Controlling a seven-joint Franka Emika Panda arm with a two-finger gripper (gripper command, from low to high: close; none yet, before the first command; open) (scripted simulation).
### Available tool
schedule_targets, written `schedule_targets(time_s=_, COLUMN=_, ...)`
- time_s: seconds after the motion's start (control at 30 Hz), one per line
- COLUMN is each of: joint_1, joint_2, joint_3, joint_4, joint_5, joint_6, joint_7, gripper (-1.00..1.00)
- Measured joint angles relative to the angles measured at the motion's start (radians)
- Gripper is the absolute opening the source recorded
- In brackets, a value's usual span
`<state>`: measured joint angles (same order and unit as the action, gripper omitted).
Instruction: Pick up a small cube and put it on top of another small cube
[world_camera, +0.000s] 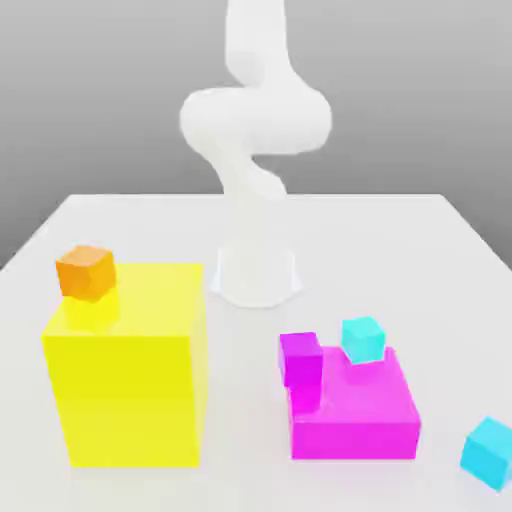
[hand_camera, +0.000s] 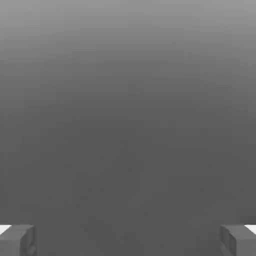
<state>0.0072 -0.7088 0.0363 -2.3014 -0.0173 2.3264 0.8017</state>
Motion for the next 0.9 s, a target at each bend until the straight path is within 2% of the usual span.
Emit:
schedule_targets(time_s=0.53, joint_1=0.074, joint_2=0.586, joint_3=0.217, joint_4=-0.008, joint_5=-0.148, joint_6=0.169, joint_7=0.038, gripper=0.00)
schedule_targets(time_s=0.9, joint_1=0.205, joint_2=0.980, joint_3=0.286, joint_4=-0.015, joint_5=-0.222, joint_6=0.287, joint_7=0.045, gripper=0.00)
